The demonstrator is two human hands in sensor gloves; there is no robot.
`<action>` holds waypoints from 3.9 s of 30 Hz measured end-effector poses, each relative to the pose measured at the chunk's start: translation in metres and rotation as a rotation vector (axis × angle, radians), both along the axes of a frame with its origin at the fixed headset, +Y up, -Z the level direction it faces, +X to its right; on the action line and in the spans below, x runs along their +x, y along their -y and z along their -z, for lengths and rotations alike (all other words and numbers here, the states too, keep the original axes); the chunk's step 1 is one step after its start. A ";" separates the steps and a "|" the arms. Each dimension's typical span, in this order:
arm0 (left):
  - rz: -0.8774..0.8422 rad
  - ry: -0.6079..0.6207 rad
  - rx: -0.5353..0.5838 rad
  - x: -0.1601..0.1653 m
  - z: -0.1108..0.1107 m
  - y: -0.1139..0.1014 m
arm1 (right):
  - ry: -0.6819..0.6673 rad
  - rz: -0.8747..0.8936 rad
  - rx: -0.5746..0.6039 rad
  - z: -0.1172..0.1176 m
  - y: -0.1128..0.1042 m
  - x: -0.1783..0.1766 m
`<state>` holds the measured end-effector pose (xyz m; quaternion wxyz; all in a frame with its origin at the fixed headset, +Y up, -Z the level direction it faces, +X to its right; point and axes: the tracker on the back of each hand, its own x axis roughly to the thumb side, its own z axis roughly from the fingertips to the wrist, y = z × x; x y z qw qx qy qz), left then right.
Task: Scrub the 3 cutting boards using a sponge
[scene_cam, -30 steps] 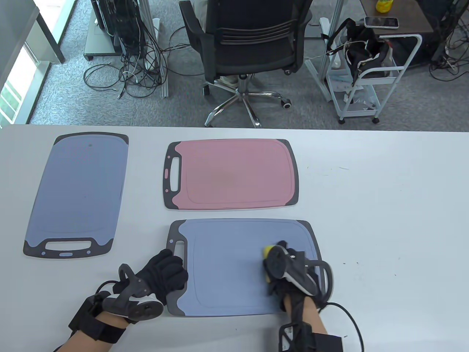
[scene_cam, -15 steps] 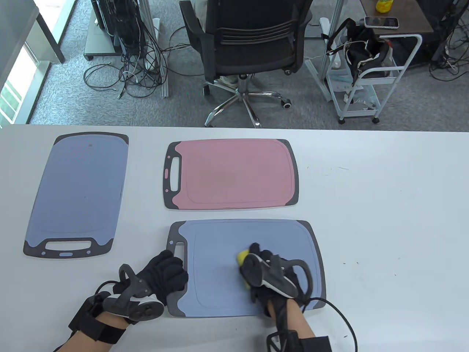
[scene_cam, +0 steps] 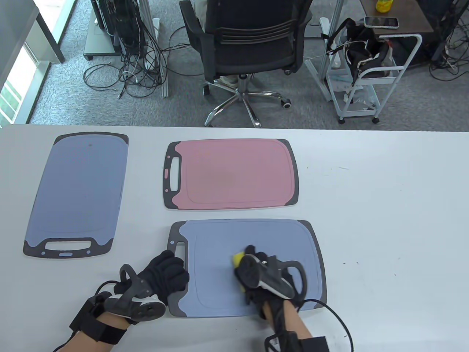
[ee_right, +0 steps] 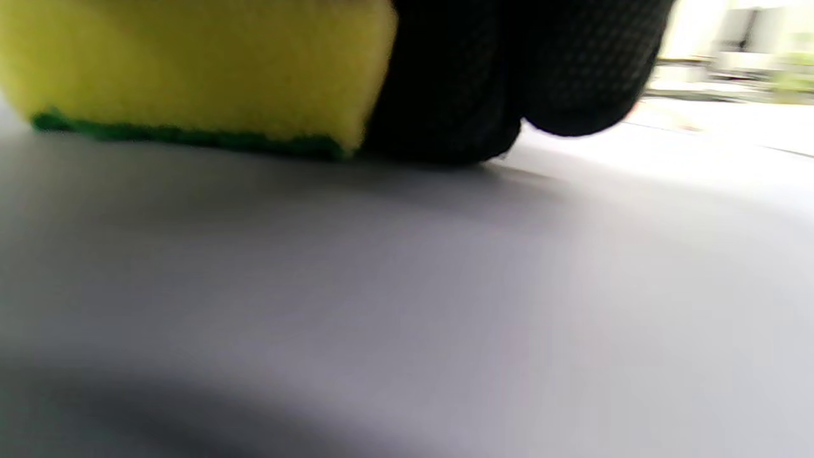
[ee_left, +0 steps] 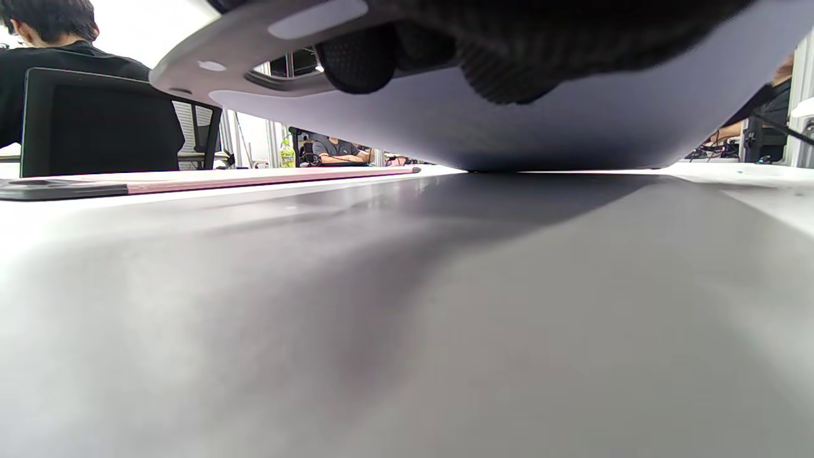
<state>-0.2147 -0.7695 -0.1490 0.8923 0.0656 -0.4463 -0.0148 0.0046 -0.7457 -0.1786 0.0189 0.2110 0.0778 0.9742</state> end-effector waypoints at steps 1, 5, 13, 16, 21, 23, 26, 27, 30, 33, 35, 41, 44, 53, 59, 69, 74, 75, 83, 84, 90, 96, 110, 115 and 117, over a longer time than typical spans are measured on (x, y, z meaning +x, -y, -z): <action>0.004 0.003 0.001 0.000 -0.001 0.000 | -0.116 -0.018 0.029 -0.010 -0.004 -0.028; -0.013 -0.006 -0.021 -0.001 0.002 0.000 | -0.184 -0.141 0.097 -0.016 -0.009 -0.048; -0.002 0.002 -0.018 0.000 0.002 0.000 | 0.398 -0.066 0.008 0.006 0.019 0.127; -0.004 0.001 -0.022 0.000 0.002 0.000 | 0.706 -0.083 -0.047 0.002 0.028 0.197; -0.003 -0.004 -0.024 0.000 0.002 0.000 | 0.675 -0.117 -0.007 0.003 0.028 0.190; -0.002 -0.003 -0.022 0.000 0.002 0.000 | 0.505 -0.106 0.013 0.006 0.024 0.156; 0.001 -0.005 -0.025 0.000 0.002 0.000 | 0.237 -0.034 0.004 0.002 0.013 0.080; 0.001 -0.005 -0.024 0.000 0.002 0.000 | 0.165 -0.020 0.005 -0.002 0.010 0.059; 0.003 -0.002 -0.019 0.001 0.002 0.000 | -0.118 -0.005 0.050 -0.019 -0.001 -0.014; -0.001 -0.004 -0.023 0.000 0.002 0.000 | -0.207 -0.037 0.081 -0.026 -0.006 -0.042; -0.002 -0.003 -0.021 0.000 0.002 0.000 | -0.170 -0.018 0.038 -0.020 -0.004 -0.029; 0.003 -0.001 -0.023 0.001 0.003 0.000 | 0.272 -0.050 0.028 -0.003 0.017 0.096; 0.004 -0.001 -0.028 0.001 0.003 0.000 | 0.530 -0.073 -0.027 -0.002 0.025 0.168; 0.002 -0.003 -0.021 0.001 0.003 0.000 | 0.484 -0.125 -0.031 0.007 0.023 0.159; 0.002 -0.003 -0.022 0.001 0.003 0.000 | -0.036 -0.010 0.038 -0.008 0.003 -0.006; 0.001 -0.003 -0.026 0.000 0.003 0.000 | 0.157 -0.056 0.037 -0.002 0.013 0.058; 0.003 0.000 -0.026 0.000 0.003 0.000 | 0.597 -0.011 -0.010 -0.006 0.031 0.184; 0.002 -0.002 -0.028 0.000 0.003 0.000 | 0.660 -0.036 -0.041 -0.008 0.032 0.200; 0.002 -0.003 -0.025 0.001 0.003 0.000 | 0.308 -0.037 -0.005 -0.002 0.020 0.110; 0.005 -0.003 -0.023 0.001 0.003 0.000 | 0.204 -0.017 0.015 -0.004 0.016 0.076; 0.003 -0.006 -0.017 0.000 0.002 0.000 | -0.185 -0.025 0.105 -0.027 -0.003 -0.051; 0.007 -0.006 -0.027 0.000 0.003 0.000 | 0.055 -0.028 0.061 -0.016 0.012 0.030; 0.015 -0.010 -0.030 0.001 0.004 0.001 | 0.410 -0.068 0.015 -0.011 0.024 0.135; 0.016 -0.010 -0.028 0.001 0.004 0.001 | -0.003 -0.014 0.042 -0.020 0.007 0.007; 0.015 -0.008 -0.027 0.001 0.004 0.001 | -0.134 -0.021 0.078 -0.027 0.001 -0.029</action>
